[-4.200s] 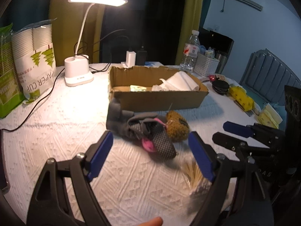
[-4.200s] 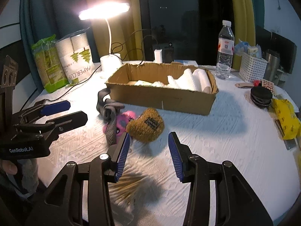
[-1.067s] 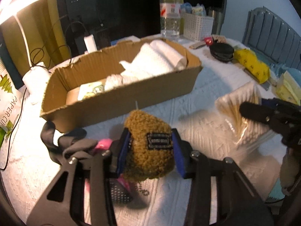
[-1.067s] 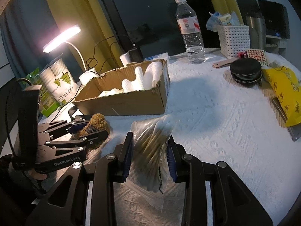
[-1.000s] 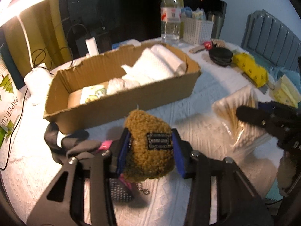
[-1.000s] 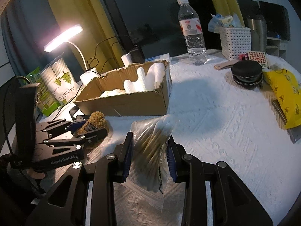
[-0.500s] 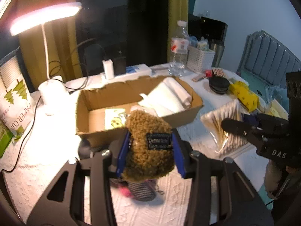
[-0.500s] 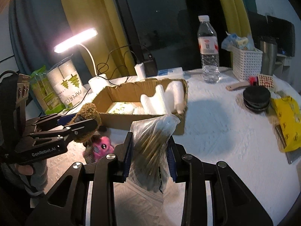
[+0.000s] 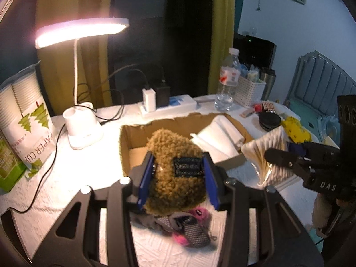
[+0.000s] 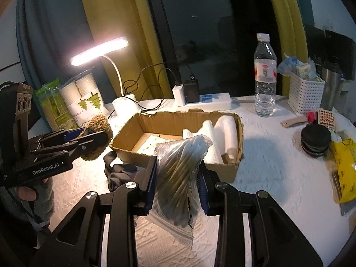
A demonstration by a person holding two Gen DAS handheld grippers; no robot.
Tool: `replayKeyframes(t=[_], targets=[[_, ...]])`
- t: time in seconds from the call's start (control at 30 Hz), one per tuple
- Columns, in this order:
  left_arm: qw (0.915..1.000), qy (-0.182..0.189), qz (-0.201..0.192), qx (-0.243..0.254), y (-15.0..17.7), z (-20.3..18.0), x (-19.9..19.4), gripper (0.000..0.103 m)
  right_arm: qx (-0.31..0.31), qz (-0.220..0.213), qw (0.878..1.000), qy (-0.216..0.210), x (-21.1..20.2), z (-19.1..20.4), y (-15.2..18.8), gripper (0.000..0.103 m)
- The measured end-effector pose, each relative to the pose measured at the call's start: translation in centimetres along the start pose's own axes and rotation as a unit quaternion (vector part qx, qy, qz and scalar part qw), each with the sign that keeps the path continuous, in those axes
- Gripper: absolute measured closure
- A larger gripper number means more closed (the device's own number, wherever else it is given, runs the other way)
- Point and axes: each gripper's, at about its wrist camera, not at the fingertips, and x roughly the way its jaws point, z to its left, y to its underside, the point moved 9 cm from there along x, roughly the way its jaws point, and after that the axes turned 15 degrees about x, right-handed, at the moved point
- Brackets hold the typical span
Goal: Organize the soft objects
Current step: 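Carry the plush with the left tool while the right carries the swab bag into the box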
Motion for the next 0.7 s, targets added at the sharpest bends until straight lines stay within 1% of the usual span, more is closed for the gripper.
replayKeyframes(t=[0.3,0.7], targets=[[0.9998,-0.006,-0.014,-0.009,-0.8,2.5,0.1,0.059,-0.012,-0.004,1.000,-0.002,1.5,1.5,-1.8,0.069],[0.9994,-0.010,-0.025,-0.020,-1.7,4.7,1.2,0.059,-0.030,-0.009,0.999,-0.010,3.4,3.4,-4.3,0.069]])
